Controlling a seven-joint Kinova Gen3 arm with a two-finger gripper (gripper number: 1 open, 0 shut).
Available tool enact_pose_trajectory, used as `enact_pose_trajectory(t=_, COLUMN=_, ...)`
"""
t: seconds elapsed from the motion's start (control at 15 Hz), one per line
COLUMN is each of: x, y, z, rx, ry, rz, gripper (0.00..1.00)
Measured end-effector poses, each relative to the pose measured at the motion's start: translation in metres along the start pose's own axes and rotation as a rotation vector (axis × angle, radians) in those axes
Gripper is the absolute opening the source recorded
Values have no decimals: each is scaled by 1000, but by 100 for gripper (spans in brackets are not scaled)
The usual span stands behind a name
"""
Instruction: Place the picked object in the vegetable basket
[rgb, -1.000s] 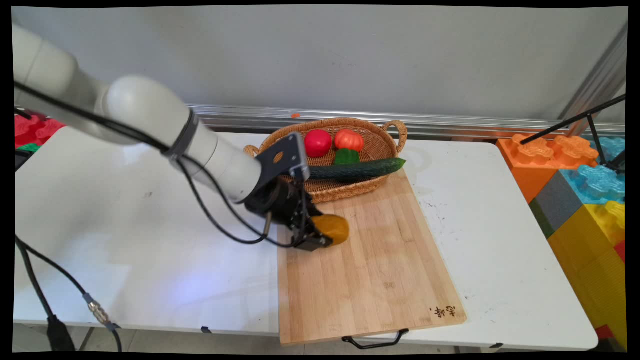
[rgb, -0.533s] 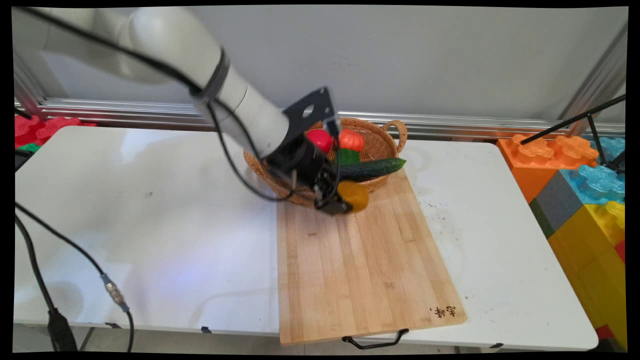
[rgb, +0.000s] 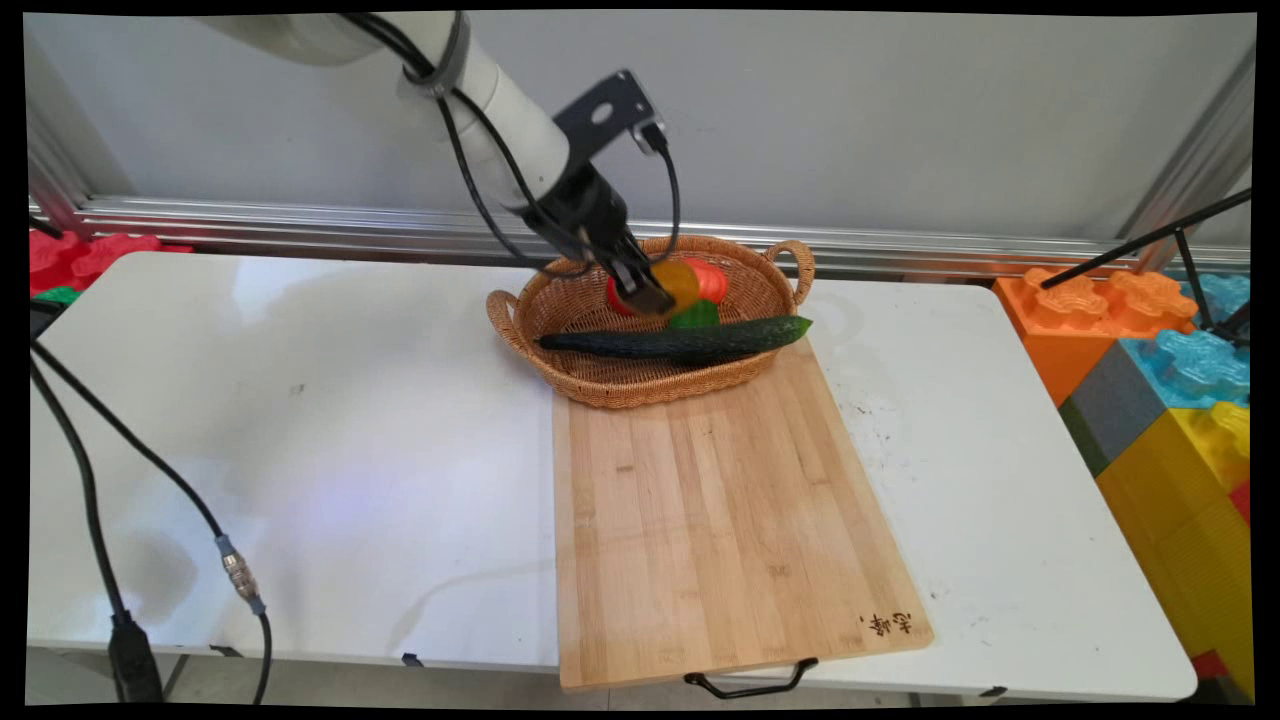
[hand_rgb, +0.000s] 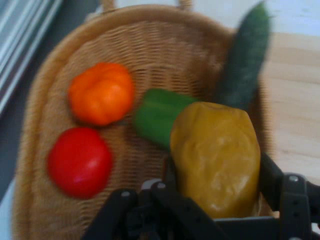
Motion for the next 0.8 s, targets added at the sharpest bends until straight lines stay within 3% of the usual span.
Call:
enact_pose_trajectory(t=0.27, x=-13, y=-34, z=10, rx=45, ry=-50, rz=-78, gripper=0)
enact_pose_trajectory(t=0.53, x=-30, y=-50, z=28, rx=43, ry=-99, rz=-134, gripper=0)
enact_pose_trajectory(t=0.8, x=-38, y=-61, z=45, rx=44, ry=-114, rz=-154, gripper=0)
